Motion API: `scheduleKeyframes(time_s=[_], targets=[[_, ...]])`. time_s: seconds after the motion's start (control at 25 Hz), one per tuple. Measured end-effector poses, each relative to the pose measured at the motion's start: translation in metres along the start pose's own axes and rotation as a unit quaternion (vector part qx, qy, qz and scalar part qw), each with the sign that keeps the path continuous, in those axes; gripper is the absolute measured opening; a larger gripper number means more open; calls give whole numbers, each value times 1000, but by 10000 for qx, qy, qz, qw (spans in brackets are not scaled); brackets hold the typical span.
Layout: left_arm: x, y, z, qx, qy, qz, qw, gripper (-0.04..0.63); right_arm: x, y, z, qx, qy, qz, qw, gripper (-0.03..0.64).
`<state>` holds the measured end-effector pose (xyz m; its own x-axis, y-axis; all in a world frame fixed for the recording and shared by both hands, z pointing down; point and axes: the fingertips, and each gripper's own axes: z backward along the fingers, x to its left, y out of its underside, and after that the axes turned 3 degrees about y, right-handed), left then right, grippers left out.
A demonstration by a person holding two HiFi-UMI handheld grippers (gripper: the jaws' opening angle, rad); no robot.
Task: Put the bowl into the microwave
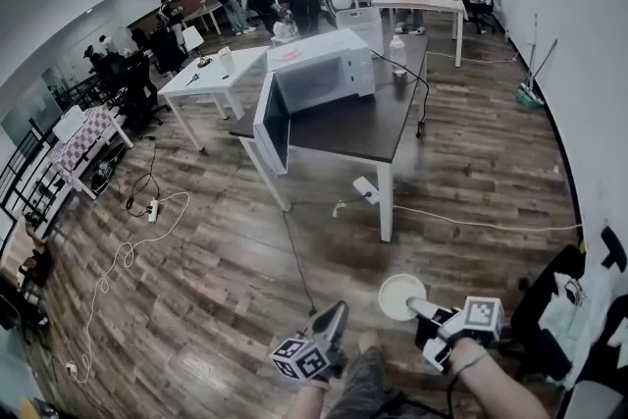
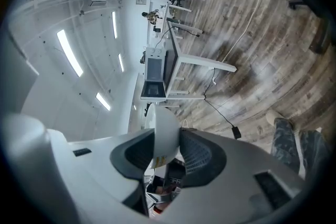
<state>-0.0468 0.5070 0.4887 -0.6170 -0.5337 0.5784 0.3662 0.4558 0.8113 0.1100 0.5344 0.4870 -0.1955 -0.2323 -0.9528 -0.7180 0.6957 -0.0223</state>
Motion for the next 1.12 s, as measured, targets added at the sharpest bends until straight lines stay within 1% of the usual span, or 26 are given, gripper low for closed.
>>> scheduleKeyframes(time_s=[0.16,0.28,0.48,0.68,0.96,1.12], targets=[[25,-16,-33,-26,-15,84,10000,2,9,-34,-27,-54,-21,74,10000,140],[39,-35,-58,-35,26,51,10000,2,17,-56,-45,-71,108,111,9999,140],[65,-69,-99,-50,47,52,10000,0,38,-93,-85,-65,37,65,10000,140],[93,-92,-131,-27,44,100,9999,1,50,-126,-123,-60,41,-28,10000,140],[130,-116,-159,9,124,119,9999,0,63,-153,-164,-81,54,-44,9999,140],[144,-128,-175,-63,158,170,9997,1,69,-168,-184,-107,17,-122,9999,140]])
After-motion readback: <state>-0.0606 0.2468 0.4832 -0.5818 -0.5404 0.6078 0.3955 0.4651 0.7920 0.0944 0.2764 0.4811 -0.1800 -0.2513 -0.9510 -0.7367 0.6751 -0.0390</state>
